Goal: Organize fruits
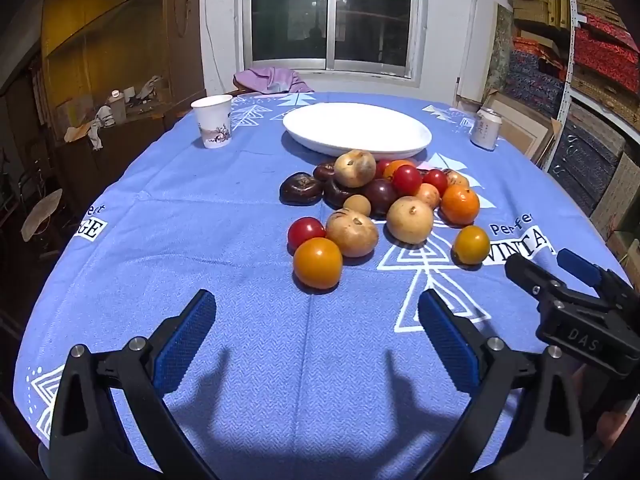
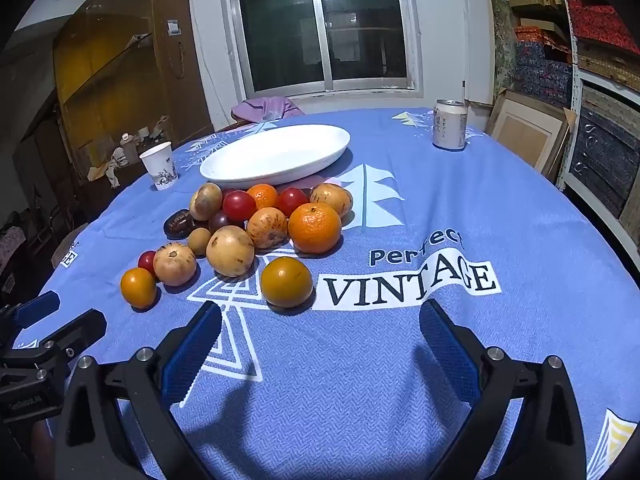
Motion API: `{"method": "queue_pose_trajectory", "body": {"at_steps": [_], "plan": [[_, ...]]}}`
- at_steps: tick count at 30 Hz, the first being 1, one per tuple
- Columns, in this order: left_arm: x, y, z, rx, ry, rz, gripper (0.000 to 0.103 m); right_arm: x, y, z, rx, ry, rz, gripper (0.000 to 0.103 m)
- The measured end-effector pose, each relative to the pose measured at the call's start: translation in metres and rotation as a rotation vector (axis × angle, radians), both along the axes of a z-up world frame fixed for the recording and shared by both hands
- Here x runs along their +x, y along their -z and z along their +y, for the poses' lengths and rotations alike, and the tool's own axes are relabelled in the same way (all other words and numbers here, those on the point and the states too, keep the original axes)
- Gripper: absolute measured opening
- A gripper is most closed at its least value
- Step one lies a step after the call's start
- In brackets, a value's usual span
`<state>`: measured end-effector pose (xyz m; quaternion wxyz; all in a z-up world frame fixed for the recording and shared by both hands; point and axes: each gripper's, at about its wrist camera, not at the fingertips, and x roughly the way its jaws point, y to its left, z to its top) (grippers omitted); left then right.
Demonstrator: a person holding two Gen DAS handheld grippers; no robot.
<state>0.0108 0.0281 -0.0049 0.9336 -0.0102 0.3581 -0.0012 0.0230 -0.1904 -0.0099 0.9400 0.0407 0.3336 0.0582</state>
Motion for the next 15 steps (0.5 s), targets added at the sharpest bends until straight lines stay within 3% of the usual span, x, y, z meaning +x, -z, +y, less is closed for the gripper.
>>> {"method": "queue_pose_trajectory", "body": {"at_steps": [15], "plan": [[0.008,0.012,0.004,0.013,-0.037,0.03,0.099,0.007,0.007,0.005,0.011,-0.01,0.002,0.1]]}}
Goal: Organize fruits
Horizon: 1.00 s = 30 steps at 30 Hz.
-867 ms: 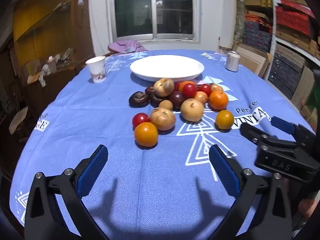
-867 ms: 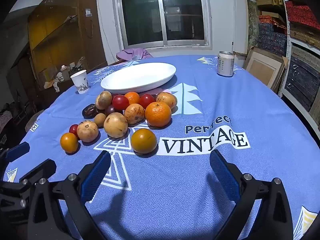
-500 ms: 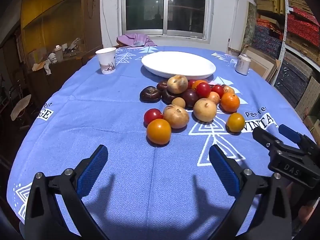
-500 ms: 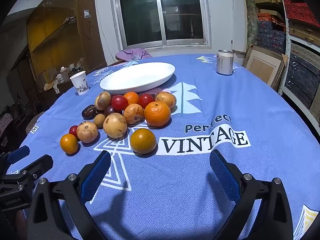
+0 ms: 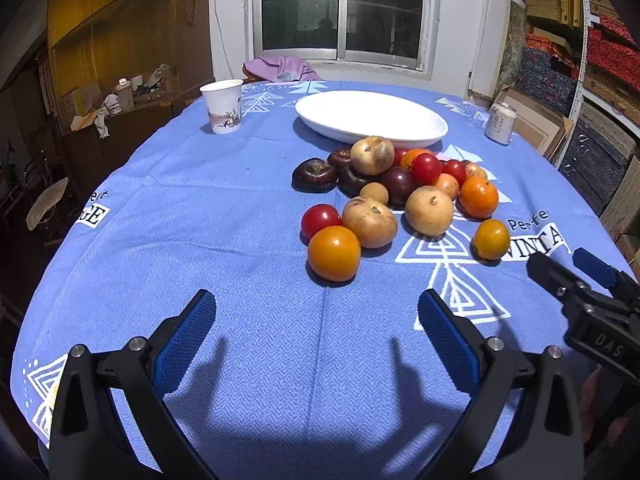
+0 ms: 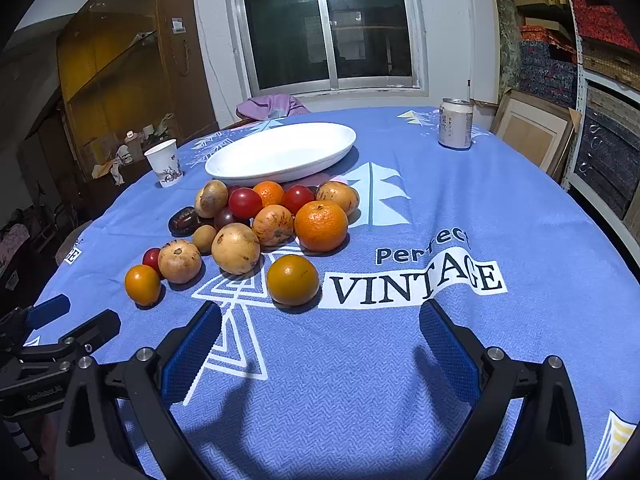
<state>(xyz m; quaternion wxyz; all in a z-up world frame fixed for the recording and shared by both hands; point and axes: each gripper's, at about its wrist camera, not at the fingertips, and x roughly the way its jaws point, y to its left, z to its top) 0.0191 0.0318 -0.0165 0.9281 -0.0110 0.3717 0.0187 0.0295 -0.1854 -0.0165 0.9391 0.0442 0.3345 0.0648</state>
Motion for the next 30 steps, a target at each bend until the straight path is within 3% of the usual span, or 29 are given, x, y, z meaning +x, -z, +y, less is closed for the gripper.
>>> {"method": "queue_pose_trajectory", "body": {"at_steps": [30], "plan": [[0.001,0.0075,0.0006,0.029,-0.044,-0.018,0.099,0.0005,0.0013,-0.0073,0.06,0.009,0.01,0.1]]}}
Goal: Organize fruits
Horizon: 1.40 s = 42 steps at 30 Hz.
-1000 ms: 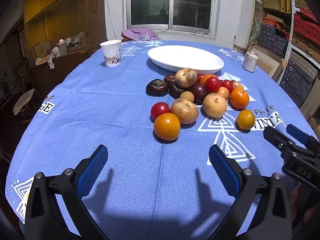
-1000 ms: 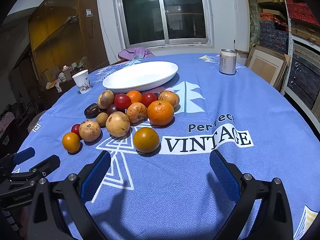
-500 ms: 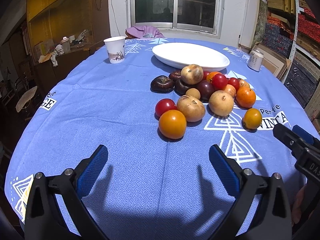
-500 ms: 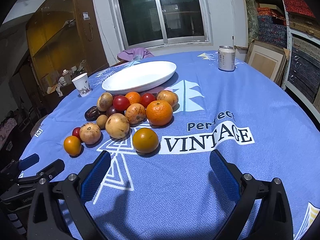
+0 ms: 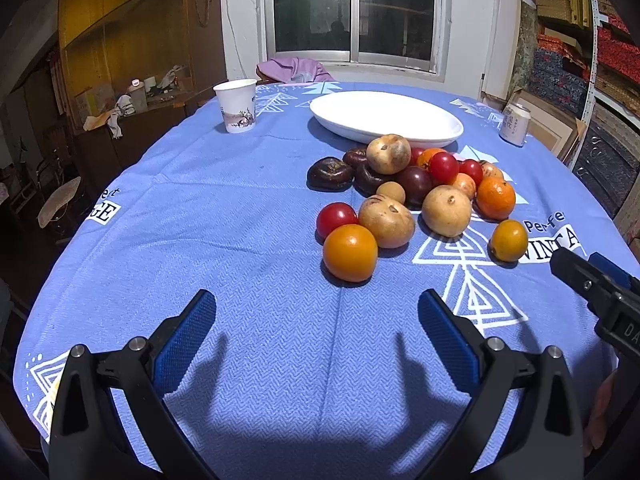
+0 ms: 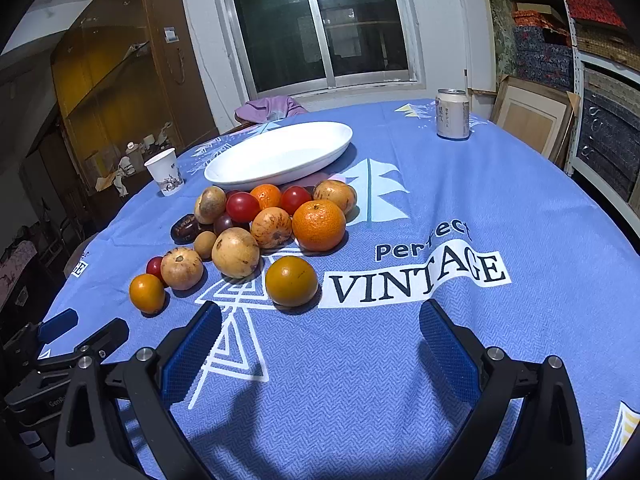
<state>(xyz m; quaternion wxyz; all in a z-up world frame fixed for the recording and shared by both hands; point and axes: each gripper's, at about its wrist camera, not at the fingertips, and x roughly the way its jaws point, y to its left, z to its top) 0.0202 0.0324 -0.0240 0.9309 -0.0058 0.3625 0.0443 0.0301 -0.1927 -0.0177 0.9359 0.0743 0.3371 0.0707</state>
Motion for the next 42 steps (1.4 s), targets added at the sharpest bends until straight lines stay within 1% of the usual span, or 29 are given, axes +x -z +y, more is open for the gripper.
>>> {"method": "queue_pose_trajectory", "body": {"at_steps": [42], "plan": [[0.0023,0.0038,-0.0018,0.0,0.01,0.018,0.099,0.0007,0.0007,0.0022,0.014,-0.016,0.0,0.1]]}}
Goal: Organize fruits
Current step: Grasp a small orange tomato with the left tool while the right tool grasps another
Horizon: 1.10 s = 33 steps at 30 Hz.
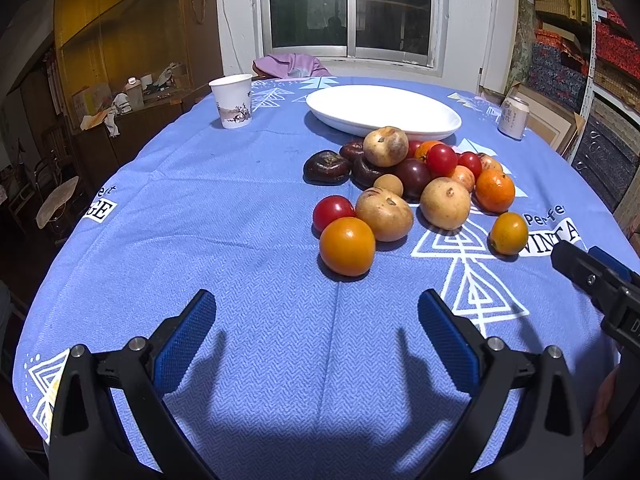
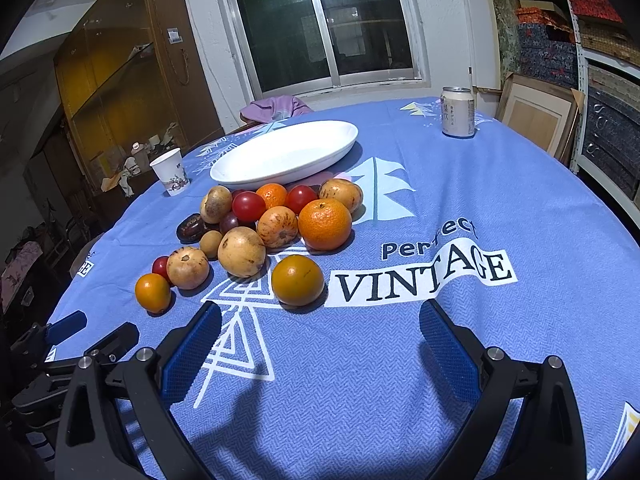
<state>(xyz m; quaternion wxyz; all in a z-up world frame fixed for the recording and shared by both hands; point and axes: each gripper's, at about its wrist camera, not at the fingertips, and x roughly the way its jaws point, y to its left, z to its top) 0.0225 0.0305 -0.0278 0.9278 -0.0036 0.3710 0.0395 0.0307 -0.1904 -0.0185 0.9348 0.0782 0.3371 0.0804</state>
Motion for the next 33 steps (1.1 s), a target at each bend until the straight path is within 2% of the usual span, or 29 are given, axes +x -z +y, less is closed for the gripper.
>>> {"method": "queue_pose_trajectory", "body": {"at_steps": [8,12,14,15,17,20,23,27,31,33], "plan": [[0.0,0.001,0.0,-0.006,0.007,0.005,0.099,0.002,0.001,-0.001,0.01,-0.01,0.013,0.1],[0.003,0.0,0.0,-0.025,0.077,0.013,0.099,0.015,0.005,-0.004,0.11,-0.133,0.065,0.1],[0.007,-0.002,0.0,0.003,0.087,0.002,0.099,0.022,0.009,-0.006,0.156,-0.159,0.111,0.1],[0.01,-0.002,0.001,0.006,0.1,0.006,0.099,0.03,0.013,-0.004,0.163,-0.181,0.168,0.1],[0.016,-0.002,0.004,-0.006,0.124,0.024,0.099,0.038,0.019,-0.002,0.168,-0.192,0.232,0.092],[0.028,0.0,0.008,-0.026,0.174,0.05,0.099,0.043,0.017,0.005,0.143,-0.207,0.242,0.087],[0.039,0.005,0.01,-0.042,0.221,0.08,0.099,0.048,0.007,0.016,0.085,-0.25,0.221,0.086],[0.048,0.0,0.018,-0.172,0.268,0.056,0.099,0.062,0.006,0.019,0.0,-0.241,0.23,0.086],[0.06,-0.002,0.011,-0.097,0.282,0.077,0.099,0.072,0.009,0.022,-0.075,-0.275,0.235,0.085],[0.066,0.002,0.009,-0.105,0.305,0.111,0.099,0.074,0.012,0.026,-0.126,-0.286,0.231,0.075]]}}
